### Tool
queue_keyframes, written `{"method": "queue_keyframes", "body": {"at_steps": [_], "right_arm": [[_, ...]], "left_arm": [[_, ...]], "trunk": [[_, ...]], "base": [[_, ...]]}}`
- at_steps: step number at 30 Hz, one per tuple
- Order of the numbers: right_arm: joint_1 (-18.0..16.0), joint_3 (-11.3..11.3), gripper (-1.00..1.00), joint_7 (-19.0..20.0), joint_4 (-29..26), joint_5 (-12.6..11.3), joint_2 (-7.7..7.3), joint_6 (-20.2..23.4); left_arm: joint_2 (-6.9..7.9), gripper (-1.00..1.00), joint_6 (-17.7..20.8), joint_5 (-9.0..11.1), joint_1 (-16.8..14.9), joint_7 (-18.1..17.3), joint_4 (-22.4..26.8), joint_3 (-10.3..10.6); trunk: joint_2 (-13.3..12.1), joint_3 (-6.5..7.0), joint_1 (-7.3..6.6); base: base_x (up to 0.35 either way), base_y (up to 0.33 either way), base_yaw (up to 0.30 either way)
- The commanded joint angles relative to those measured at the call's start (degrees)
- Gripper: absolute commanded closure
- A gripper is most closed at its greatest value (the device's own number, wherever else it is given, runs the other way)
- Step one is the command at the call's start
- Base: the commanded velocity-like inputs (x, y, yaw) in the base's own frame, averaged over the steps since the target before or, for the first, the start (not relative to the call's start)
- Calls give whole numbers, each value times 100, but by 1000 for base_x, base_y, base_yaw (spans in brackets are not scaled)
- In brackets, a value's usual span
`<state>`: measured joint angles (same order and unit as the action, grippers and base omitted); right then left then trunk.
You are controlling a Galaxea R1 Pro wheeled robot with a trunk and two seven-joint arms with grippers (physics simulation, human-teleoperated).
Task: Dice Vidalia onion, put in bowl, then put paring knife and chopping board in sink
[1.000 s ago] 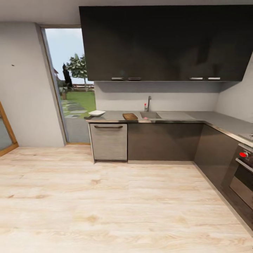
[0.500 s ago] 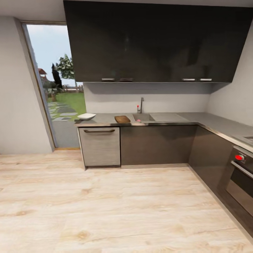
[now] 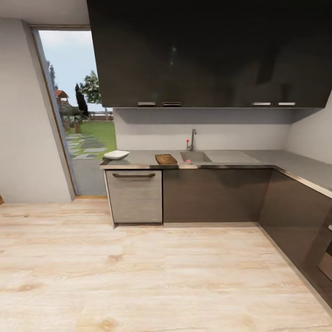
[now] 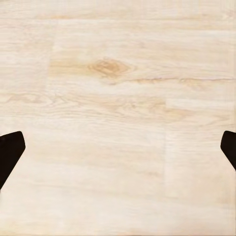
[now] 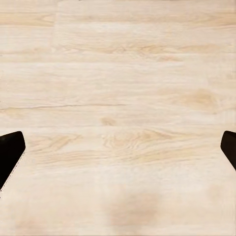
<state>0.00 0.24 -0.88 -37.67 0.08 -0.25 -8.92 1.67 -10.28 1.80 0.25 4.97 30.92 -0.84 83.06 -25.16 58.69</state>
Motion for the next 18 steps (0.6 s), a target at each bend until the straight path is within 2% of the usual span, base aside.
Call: {"method": "queue_keyframes", "body": {"at_steps": [1,10,18], "right_arm": [[0,3,-100,-9,7,1,-1,-13],[0,3,-100,-9,22,1,-1,-13],[0,3,-100,-9,23,1,-1,-13]], "left_arm": [[0,-100,-7,18,1,12,4,9],[0,-100,-9,22,1,12,2,10],[0,-100,-7,20,1,6,2,14]], "trunk": [[2,-4,3],[2,-4,3],[2,-4,3]], "base": [[301,0,161],[310,0,137],[318,0,37]]}}
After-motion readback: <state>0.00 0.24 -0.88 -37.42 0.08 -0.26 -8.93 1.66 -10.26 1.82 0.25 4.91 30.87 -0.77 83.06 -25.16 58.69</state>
